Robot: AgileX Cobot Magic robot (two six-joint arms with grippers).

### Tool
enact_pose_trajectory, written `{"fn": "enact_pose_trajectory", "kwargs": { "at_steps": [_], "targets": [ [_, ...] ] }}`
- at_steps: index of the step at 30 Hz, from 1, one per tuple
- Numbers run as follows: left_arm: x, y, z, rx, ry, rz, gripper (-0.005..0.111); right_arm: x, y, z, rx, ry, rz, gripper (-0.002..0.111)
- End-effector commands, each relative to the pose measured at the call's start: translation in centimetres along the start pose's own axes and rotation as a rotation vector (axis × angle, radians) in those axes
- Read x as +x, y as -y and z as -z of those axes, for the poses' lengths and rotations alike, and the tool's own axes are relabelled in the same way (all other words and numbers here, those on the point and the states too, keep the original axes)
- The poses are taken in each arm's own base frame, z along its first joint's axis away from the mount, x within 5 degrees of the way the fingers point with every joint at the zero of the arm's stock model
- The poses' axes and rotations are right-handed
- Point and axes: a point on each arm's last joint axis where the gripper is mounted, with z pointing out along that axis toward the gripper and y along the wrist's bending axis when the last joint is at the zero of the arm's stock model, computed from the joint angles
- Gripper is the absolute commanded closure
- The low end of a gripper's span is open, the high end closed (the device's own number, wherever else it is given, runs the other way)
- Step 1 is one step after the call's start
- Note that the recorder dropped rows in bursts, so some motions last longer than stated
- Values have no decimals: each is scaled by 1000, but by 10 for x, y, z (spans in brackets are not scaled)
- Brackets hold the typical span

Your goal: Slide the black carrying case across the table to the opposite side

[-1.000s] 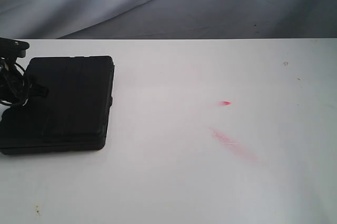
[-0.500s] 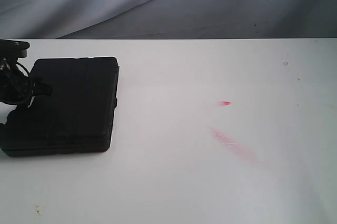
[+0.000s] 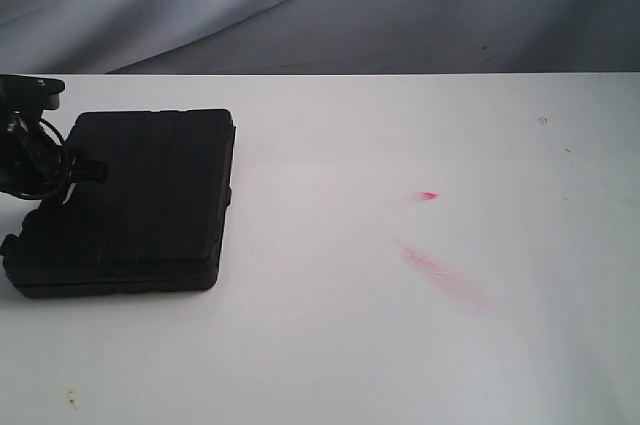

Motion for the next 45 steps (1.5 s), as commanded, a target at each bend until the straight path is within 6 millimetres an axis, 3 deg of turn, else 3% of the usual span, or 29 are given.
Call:
{"fn": "enact_pose_trajectory", "kwargs": {
  "at_steps": [1, 12, 25, 35, 45],
  "targets": [
    [-4, 3, 6, 7, 40, -12, 107, 1, 0, 0, 6, 4, -3, 108],
    [-4, 3, 6, 14, 39, 5, 99, 1, 0, 0, 6, 4, -3, 108],
    [-4, 3, 6, 14, 37, 20, 66, 1, 0, 0, 6, 4, -3, 108],
    [-7, 3, 9, 15, 60, 20, 65, 1, 0, 0, 6, 4, -3, 108],
    [-16, 0, 38, 14, 146, 34, 65, 1, 0, 0, 6, 4, -3, 108]
  ]
}}
